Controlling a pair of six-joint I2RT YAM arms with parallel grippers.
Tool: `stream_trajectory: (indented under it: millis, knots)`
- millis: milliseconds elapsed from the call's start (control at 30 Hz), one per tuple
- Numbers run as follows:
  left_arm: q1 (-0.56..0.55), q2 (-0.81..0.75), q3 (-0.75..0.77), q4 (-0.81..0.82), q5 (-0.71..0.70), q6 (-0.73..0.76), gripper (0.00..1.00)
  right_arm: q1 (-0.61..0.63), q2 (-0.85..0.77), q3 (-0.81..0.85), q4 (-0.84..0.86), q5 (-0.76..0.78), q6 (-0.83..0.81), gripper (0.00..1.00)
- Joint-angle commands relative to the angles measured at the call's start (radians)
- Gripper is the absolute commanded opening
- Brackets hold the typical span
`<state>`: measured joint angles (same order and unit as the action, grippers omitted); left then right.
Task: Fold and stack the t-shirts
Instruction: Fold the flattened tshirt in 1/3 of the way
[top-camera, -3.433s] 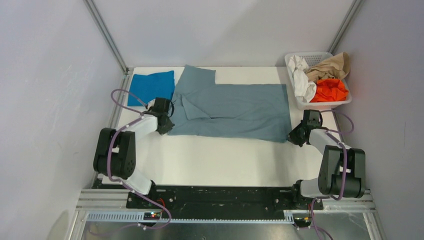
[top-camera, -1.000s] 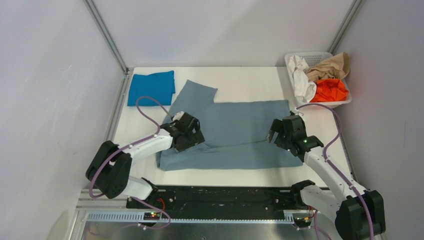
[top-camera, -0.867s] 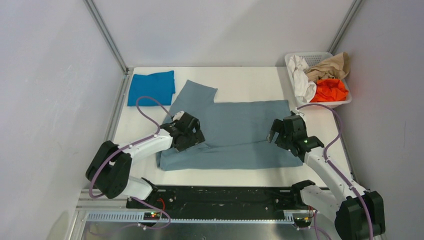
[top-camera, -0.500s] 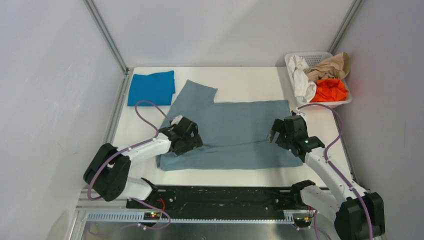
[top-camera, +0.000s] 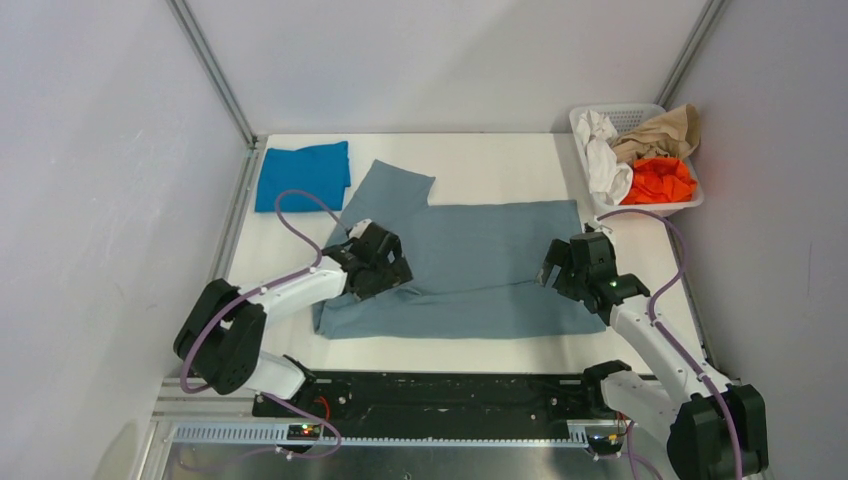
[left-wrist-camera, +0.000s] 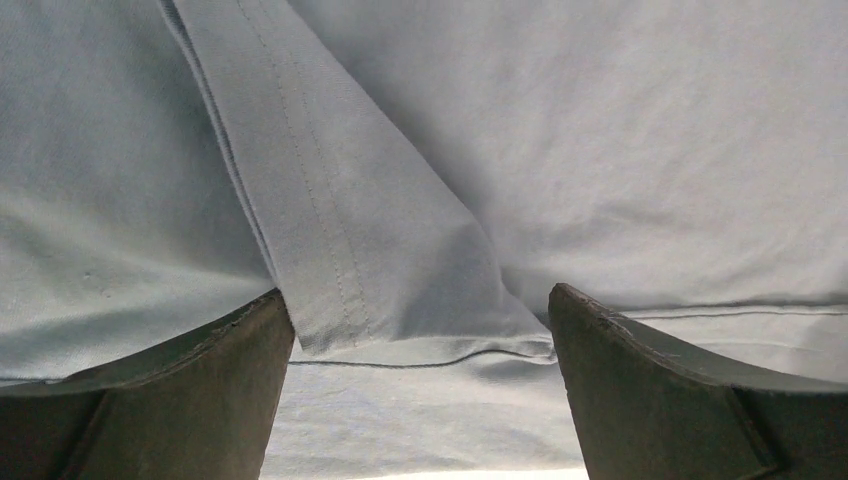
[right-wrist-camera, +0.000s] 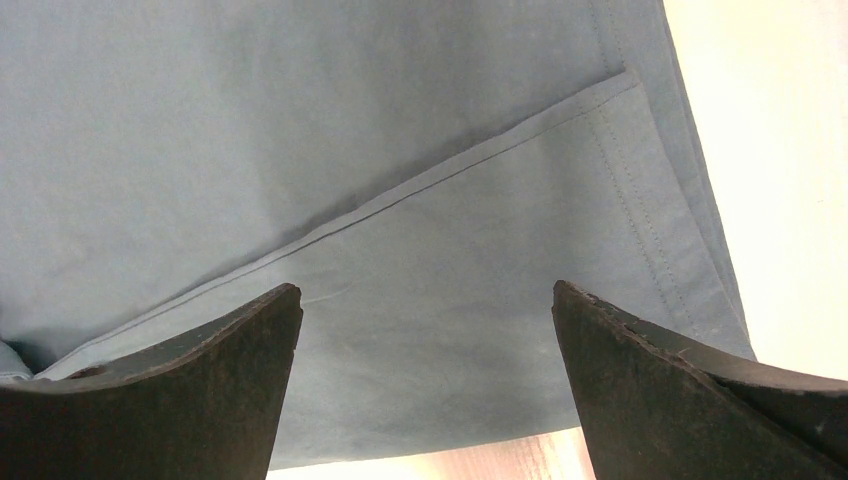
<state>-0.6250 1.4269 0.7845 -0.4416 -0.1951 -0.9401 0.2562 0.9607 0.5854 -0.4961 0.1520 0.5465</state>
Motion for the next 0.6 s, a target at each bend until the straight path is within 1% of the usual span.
stream_trajectory:
  millis: [0,267,400,467,567]
  knots:
    - [0.001,-0.008,0.056,0.027,0.023,0.030,0.98,-0.010,0.000,-0.001,0.022,0.014,-0.015,1.00]
    - [0.001,0.047,0.148,0.027,0.028,0.067,0.98,-0.032,0.009,-0.001,0.027,0.016,-0.021,1.00]
    - [0.008,0.135,0.221,0.027,0.026,0.091,0.98,-0.057,0.005,-0.002,0.015,0.016,-0.029,1.00]
    - [0.008,0.213,0.269,0.028,0.017,0.101,0.98,-0.072,-0.006,-0.001,0.010,0.014,-0.031,1.00]
    - [0.010,0.271,0.366,0.029,-0.005,0.119,0.98,-0.083,-0.026,-0.001,0.006,0.006,-0.032,1.00]
